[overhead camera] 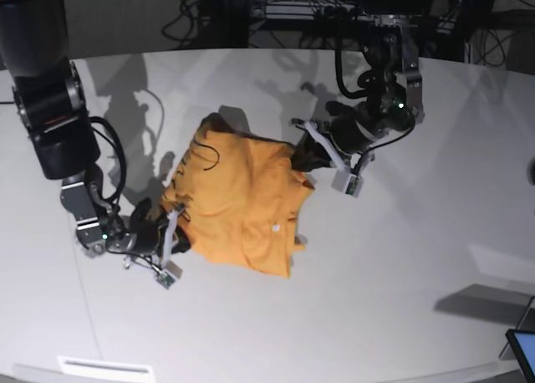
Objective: Fold the T-shirt properly
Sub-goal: 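Grasp the shirt's sides with both grippers and square the folded bundle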
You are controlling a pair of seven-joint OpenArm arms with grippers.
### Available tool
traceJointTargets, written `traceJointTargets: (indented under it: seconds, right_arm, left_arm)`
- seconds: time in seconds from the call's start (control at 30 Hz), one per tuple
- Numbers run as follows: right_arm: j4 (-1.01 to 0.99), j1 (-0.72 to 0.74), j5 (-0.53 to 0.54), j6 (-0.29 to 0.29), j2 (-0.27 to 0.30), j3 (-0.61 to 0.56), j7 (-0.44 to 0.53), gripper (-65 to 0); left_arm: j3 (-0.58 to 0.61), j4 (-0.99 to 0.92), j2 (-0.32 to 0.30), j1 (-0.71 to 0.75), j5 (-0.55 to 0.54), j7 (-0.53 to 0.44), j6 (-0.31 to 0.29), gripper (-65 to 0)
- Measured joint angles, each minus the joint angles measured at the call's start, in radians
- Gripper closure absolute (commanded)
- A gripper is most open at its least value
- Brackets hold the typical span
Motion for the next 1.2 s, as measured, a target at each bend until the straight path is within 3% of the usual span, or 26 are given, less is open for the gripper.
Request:
traceJointTargets:
  seconds: [0.1, 0.37, 0.6, 0.77, 0.9, 1.07, 1.2]
  right_arm:
    - [0.049, -0.031, 0.005, 0.0, 0.022, 0.0, -0.002, -3.5]
    - [0.362, -0.171, -0.003, -0.001, 0.142, 0.011, -0.178, -3.5]
    - [0.554, -0.294, -0.01, 0.004, 0.156, 0.195, -0.31, -3.5]
    - [0.678, -0.364, -0.005, 0.004, 0.187, 0.214, -0.344, -3.5]
    - [0.768, -0.423, -0.003, 0.006, 0.187, 0.238, -0.378, -3.5]
    - [0.867, -0.462, -0.009, 0.008, 0.189, 0.37, -0.453, -3.5]
    - [0.97, -0.496, 0.012, 0.01, 0.18, 0.477, -0.497, -3.5]
  left_arm:
    - [-0.005, -0.103, -0.007, -0.052, 0.0, -0.029, 0.001, 0.0]
    - [0.063, -0.279, -0.004, -0.206, 0.121, -0.138, -0.005, 0.0]
    - [0.167, -0.488, -0.001, -0.354, 0.12, -0.259, -0.004, 0.0]
    - [0.246, -0.595, 0.002, -0.431, 0.118, -0.325, -0.004, 0.0]
    - [0.292, -0.689, 0.039, -0.489, 0.124, -0.375, 0.0, 0.0]
    - [0.338, -0.743, 0.082, -0.523, 0.127, -0.4, 0.004, 0.0]
    - [0.362, -0.734, 0.128, -0.52, 0.138, -0.367, 0.0, 0.0]
